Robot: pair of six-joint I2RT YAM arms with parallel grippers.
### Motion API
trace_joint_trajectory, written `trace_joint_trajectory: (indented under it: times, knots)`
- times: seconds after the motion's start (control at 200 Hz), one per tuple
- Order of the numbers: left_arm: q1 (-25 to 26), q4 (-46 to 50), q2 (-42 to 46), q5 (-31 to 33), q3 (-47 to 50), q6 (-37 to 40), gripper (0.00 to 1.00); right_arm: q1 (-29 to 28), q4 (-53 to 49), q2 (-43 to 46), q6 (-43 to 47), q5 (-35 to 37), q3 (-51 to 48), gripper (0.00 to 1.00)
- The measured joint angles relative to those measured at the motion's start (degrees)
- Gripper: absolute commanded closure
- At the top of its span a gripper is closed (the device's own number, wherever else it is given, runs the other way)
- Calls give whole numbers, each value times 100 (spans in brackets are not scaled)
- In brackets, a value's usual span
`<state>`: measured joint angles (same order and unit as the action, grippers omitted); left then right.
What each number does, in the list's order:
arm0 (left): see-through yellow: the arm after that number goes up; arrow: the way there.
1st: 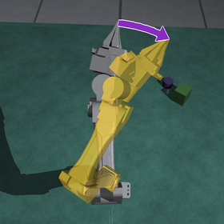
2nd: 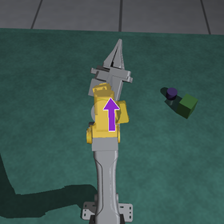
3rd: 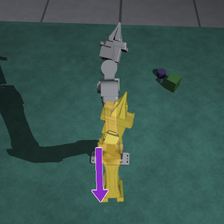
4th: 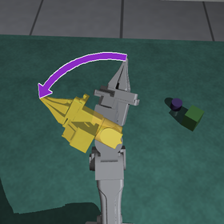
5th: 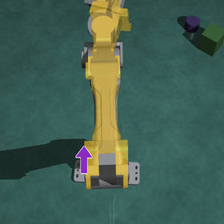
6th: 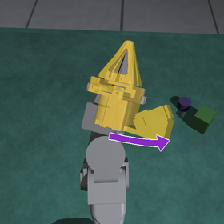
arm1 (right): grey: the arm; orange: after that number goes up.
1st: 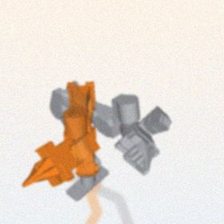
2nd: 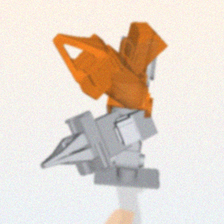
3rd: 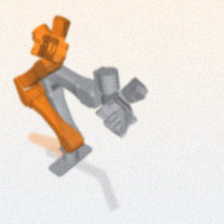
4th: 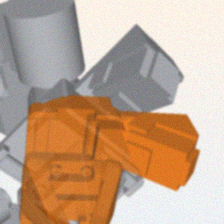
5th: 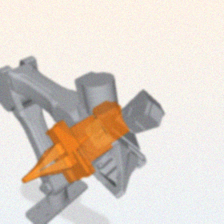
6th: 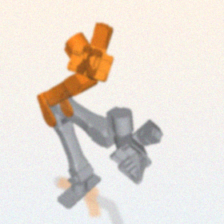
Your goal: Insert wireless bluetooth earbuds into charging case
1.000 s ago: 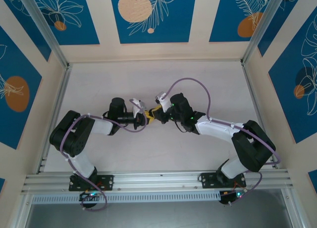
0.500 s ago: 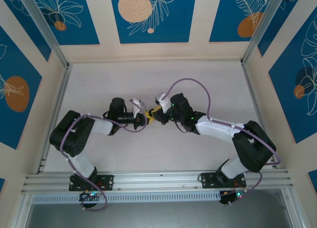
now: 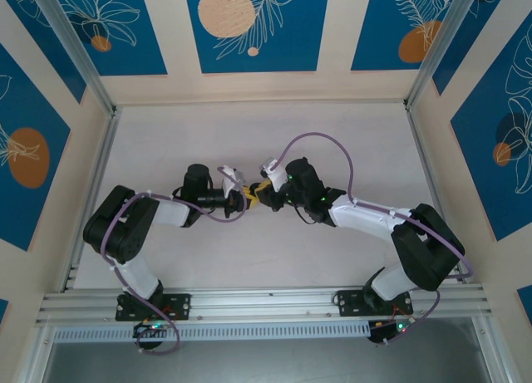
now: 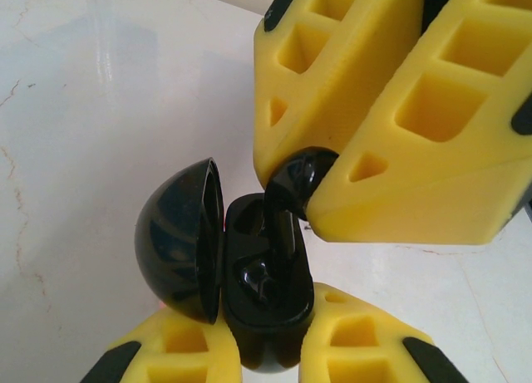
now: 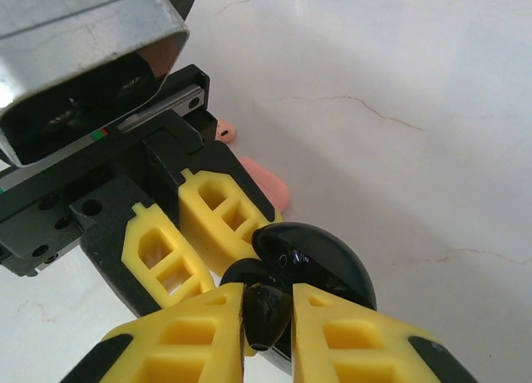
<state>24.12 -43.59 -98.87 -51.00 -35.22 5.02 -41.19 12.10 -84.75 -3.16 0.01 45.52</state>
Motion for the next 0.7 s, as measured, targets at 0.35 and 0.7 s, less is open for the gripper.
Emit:
trace_joint_trajectory:
  times: [0.35,0.7]
  knots:
    - [0,50,2,0,0,0,95,-13,-59,-98,-127,-94,11,73]
    - [0,94,24,2,2,2,94,-17,-98,-162,-321,-227,35,61]
